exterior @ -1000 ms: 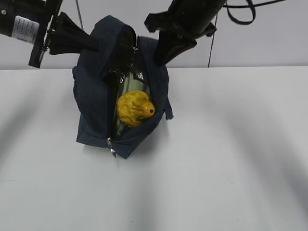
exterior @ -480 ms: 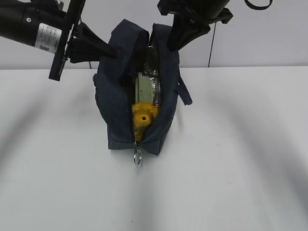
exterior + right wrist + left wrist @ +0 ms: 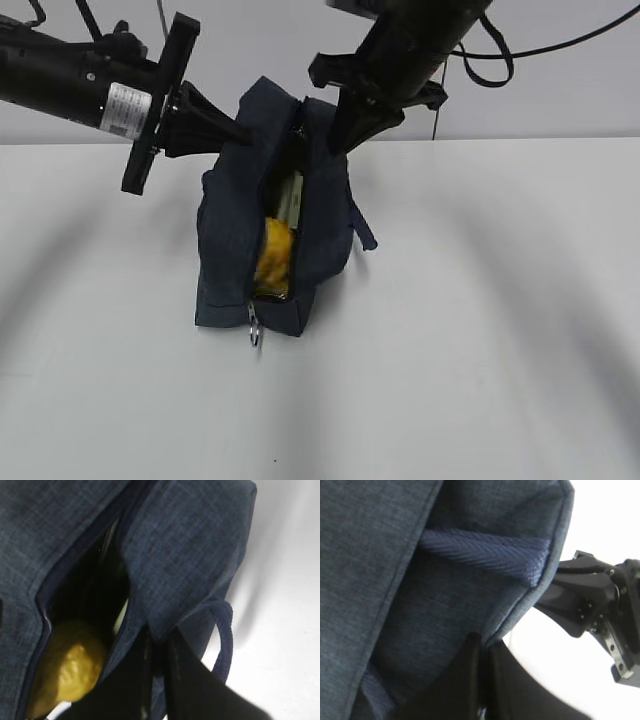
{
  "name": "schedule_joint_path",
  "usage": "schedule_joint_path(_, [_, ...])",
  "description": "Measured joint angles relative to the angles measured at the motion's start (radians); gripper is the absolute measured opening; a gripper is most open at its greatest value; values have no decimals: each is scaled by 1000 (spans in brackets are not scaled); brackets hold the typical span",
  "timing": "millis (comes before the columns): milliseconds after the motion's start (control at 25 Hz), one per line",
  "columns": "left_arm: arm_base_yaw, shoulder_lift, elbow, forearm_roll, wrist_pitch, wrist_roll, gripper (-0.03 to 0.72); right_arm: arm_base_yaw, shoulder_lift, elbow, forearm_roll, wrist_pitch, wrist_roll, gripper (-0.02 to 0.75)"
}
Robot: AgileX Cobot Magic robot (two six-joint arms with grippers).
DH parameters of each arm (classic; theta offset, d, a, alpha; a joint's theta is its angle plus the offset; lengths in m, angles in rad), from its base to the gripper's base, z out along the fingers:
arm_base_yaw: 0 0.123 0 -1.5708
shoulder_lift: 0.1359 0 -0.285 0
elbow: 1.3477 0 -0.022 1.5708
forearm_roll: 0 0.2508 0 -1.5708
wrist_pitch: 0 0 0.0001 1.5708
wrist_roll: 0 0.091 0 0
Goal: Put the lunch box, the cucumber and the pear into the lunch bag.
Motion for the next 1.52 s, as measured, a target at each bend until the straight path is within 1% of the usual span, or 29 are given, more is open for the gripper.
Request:
schedule_joint_path(120, [15, 3, 0, -4, -7, 1, 4, 0, 3, -1, 11, -2, -1, 6])
schedule_joint_path(400, [90, 3, 0, -42, -23, 10, 4, 0, 3, -1, 18, -40, -4, 6])
schedule_joint_path(600, [98, 4, 0, -50, -26, 15, 4, 0, 7, -1, 55, -70, -14, 21])
schedule_joint_path(680, [98, 4, 0, -50, -28, 15, 4, 0, 8, -1, 60, -73, -25, 57])
schedule_joint_path(720, [98, 4, 0, -51, -29, 15, 4, 0, 8, -1, 63, -73, -27, 94])
schedule_joint_path(840, [98, 4, 0, -55, -31, 32, 15, 0, 8, -1, 69, -73, -31, 270])
schedule_joint_path(920, [98, 4, 0, -56, -31, 38, 52, 0, 8, -1, 69, -69, -35, 398])
schedule_joint_path(960, [98, 4, 0, -58, -31, 42, 80, 0, 8, -2, 69, -64, -43, 434])
schedule_joint_path(1040, [98, 4, 0, -64, -30, 45, 167, 0, 8, -5, 67, -46, -63, 479])
schedule_joint_path(1160, [108, 3, 0, -76, -27, 53, 301, 0, -11, -7, 44, -32, -75, 497])
schedule_joint_path(1200, [114, 0, 0, -77, -27, 60, 333, 0, -25, -8, 33, -30, -76, 500])
schedule_joint_path(1280, [130, -10, 0, -77, -25, 70, 363, 0, -52, -9, 10, -17, -77, 503])
schedule_joint_path(1400, [161, -42, 0, -59, -9, 84, 378, 4, -97, -11, -19, -7, -78, 502])
schedule_joint_path(1520, [186, -92, 0, 24, 6, 86, 382, 28, -151, -11, -65, -5, -78, 502])
